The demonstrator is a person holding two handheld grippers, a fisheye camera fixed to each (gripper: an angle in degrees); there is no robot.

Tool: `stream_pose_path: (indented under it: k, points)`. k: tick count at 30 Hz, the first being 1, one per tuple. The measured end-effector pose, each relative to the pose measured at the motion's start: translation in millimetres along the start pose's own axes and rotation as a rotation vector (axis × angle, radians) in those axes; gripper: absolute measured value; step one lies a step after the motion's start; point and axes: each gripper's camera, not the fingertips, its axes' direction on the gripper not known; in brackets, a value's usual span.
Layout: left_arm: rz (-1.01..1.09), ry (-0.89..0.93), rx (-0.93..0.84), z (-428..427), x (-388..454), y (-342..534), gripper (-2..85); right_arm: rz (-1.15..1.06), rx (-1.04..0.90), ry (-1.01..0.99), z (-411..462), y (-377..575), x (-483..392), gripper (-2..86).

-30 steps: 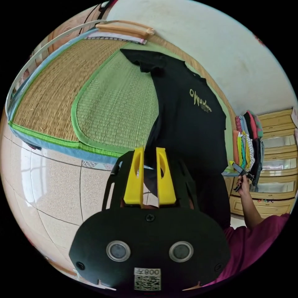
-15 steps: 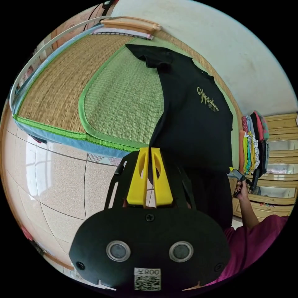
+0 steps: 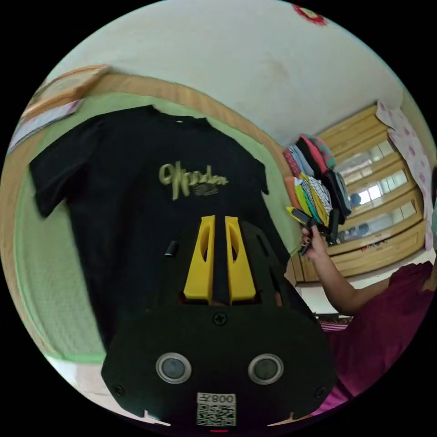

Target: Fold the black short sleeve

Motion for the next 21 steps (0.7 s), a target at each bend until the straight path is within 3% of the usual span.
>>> stream_pose_path:
  k: [6,13,21]
  points:
    - [0.260,0.056,-0.114,88.3,93.2,-137.1,6.6,0.039,0.063,0.036,29.4,-20.4,9.6,6.9]
    - [0.415,0.030,-0.191,154.2,174.7,-247.9,8.1,0.035,0.006,0.126,64.8,-10.9,12.3,6.1]
    - [0.595,-0.126,-0.272,226.5,278.9,-366.2,9.1,0.040,0.013,0.067,72.4,0.5,27.7,5.0]
